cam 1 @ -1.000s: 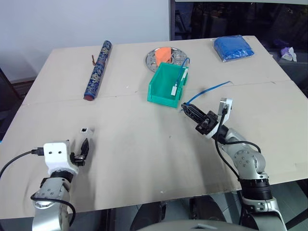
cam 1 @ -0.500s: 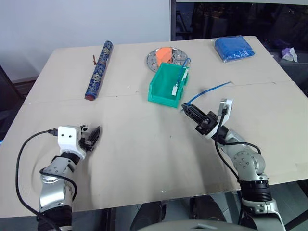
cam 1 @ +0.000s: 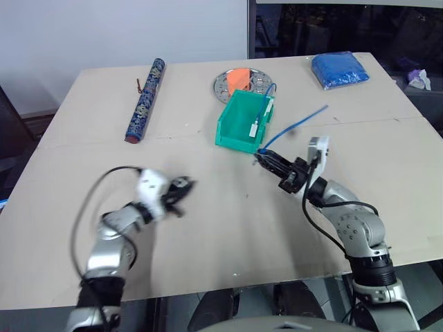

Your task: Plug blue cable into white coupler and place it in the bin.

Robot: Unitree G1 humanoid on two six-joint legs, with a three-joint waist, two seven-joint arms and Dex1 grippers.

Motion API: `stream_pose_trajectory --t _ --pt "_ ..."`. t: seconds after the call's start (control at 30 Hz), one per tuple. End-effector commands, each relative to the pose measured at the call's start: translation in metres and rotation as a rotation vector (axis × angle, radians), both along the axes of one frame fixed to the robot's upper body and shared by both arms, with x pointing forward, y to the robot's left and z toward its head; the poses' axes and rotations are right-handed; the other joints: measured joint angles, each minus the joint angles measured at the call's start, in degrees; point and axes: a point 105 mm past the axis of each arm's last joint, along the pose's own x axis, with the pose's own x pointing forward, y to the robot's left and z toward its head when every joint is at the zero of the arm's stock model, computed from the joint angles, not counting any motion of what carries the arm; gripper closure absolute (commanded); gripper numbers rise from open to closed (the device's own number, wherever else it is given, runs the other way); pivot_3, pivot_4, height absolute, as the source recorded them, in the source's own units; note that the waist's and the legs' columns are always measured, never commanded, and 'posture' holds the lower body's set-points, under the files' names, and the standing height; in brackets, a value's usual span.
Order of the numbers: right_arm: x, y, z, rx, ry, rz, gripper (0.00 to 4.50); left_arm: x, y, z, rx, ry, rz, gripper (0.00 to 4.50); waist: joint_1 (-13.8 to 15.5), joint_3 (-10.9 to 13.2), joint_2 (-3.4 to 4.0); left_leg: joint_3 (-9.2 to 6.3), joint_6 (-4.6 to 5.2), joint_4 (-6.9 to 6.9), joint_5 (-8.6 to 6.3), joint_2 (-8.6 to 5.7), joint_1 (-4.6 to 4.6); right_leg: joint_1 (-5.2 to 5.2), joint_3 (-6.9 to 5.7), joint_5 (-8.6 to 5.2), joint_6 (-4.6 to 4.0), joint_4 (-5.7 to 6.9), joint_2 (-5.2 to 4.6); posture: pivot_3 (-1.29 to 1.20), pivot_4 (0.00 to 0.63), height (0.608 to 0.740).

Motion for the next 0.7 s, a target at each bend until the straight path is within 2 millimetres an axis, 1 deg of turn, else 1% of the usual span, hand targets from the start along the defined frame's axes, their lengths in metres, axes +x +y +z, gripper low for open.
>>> stream_pose_trajectory --t 0.03,0.13,0.27,0.37,0.5,0.6,0.7 --pt "-0.011 0.011 0.005 -0.089 -0.131 0.112 4.50 -0.007 -0.037 0.004 0.070 -0.014 -0.332 3.88 -0.59 -0.01 -0.01 -0.04 0.00 -0.02 0.00 -0.01 0.00 -0.03 -0.02 0.00 0.00 -0.01 0.01 0.00 0.150 0.740" --pt "-0.013 0.014 -0.002 -0.153 -0.179 0.158 4.50 -0.007 -0.057 0.003 0.122 -0.001 -0.529 3.88 -1.52 -0.01 -0.02 -0.14 -0.01 -0.05 0.00 -0.02 0.00 -0.05 -0.08 0.00 0.00 -0.02 0.02 0.00 0.150 0.740" --pt "-0.012 0.009 -0.015 -0.218 -0.223 0.183 4.50 0.002 -0.065 -0.005 0.219 0.003 -0.655 3.88 -1.73 0.01 -0.05 -0.21 -0.01 0.02 0.00 -0.14 0.00 -0.13 -0.14 -0.01 0.01 -0.05 0.02 0.00 0.150 0.740" --pt "-0.009 0.005 -0.029 -0.268 -0.225 0.172 4.50 0.008 -0.069 -0.007 0.243 0.008 -0.696 3.88 -1.41 0.01 -0.07 -0.32 -0.01 0.18 0.00 -0.17 -0.03 -0.13 -0.22 0.00 0.01 -0.04 -0.01 0.00 0.150 0.740" --pt "-0.009 0.002 -0.049 -0.326 -0.217 0.169 4.50 0.010 -0.072 -0.011 0.255 0.024 -0.728 3.88 -1.34 0.01 -0.07 -0.41 -0.01 0.48 0.00 -0.20 -0.08 -0.12 -0.20 0.00 0.01 0.03 -0.03 0.00 0.150 0.740" --pt "-0.005 0.002 -0.057 -0.339 -0.212 0.130 4.50 0.011 -0.074 -0.013 0.252 0.026 -0.735 3.88 -1.26 0.00 -0.10 -0.57 0.00 0.51 0.00 -0.24 -0.10 -0.06 -0.23 0.01 0.04 0.06 -0.02 0.00 0.150 0.740" --pt "-0.001 0.002 -0.061 -0.342 -0.221 0.108 4.50 0.011 -0.075 -0.013 0.240 0.027 -0.740 3.88 -1.24 -0.01 -0.10 -0.65 0.00 0.56 0.00 -0.30 -0.10 -0.04 -0.25 0.05 0.09 0.08 -0.04 0.00 0.150 0.740"
